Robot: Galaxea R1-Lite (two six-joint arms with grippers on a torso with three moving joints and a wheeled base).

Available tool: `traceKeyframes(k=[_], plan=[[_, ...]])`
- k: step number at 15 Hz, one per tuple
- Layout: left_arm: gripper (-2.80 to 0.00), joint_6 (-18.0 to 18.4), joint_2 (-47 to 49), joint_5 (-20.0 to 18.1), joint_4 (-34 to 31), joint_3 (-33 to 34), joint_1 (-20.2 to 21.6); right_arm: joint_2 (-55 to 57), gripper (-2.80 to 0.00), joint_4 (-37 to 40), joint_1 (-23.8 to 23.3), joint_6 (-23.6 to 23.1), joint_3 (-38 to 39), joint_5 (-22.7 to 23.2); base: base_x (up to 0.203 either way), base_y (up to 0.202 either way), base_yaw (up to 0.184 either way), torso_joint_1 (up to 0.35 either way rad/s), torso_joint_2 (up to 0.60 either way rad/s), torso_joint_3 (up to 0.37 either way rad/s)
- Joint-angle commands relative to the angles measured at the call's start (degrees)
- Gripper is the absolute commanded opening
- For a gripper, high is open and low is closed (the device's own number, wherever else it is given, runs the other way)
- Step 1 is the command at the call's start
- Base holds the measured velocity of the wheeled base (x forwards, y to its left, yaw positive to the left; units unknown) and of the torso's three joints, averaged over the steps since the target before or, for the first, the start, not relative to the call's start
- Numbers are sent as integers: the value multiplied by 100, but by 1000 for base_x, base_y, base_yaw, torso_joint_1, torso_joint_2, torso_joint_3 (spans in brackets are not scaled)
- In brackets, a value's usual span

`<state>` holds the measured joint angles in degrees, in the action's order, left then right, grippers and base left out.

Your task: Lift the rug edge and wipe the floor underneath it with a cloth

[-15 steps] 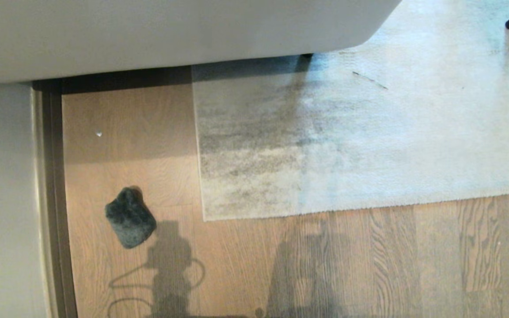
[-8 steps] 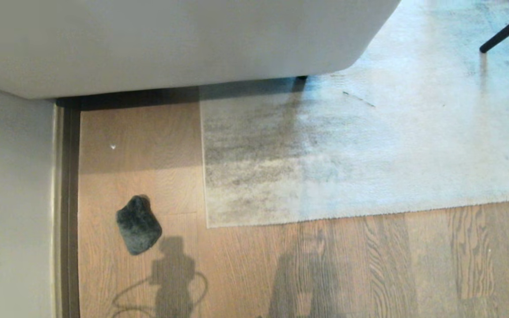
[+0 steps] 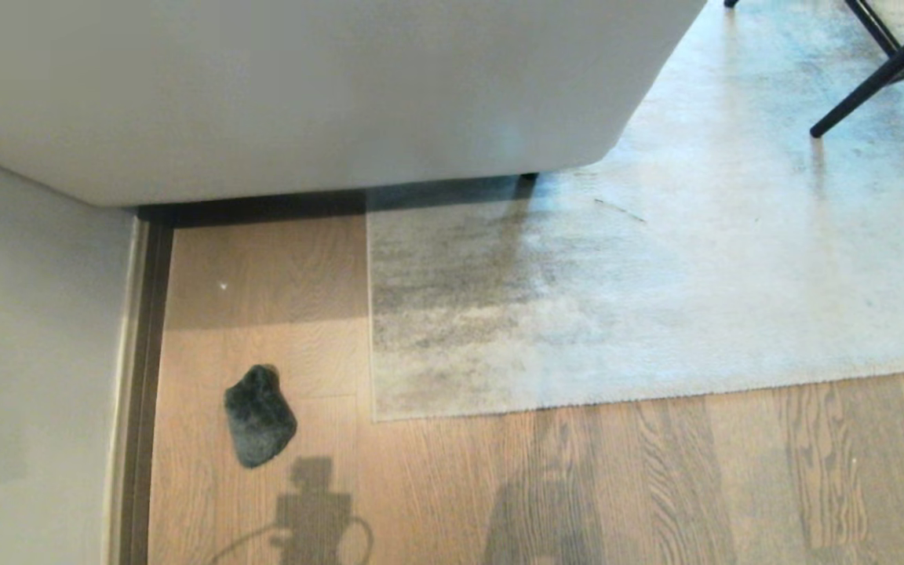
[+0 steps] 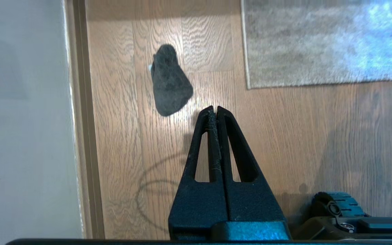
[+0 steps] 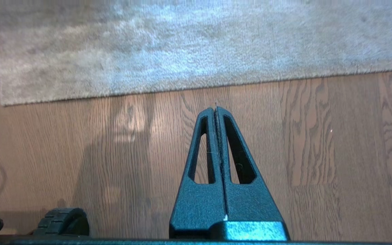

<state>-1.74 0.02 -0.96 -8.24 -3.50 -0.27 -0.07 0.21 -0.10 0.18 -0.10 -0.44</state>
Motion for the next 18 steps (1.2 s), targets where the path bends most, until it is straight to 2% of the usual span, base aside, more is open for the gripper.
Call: traceKeyframes(k=[1, 18], plan=[[-280, -2, -2, 0, -2, -1, 0, 7, -280, -3, 1, -1, 1, 0, 0, 0, 0, 7, 6, 199], [-280, -2, -2, 0, -2, 7, 0, 7, -280, -3, 1, -1, 1, 0, 0, 0, 0, 2, 2, 203]])
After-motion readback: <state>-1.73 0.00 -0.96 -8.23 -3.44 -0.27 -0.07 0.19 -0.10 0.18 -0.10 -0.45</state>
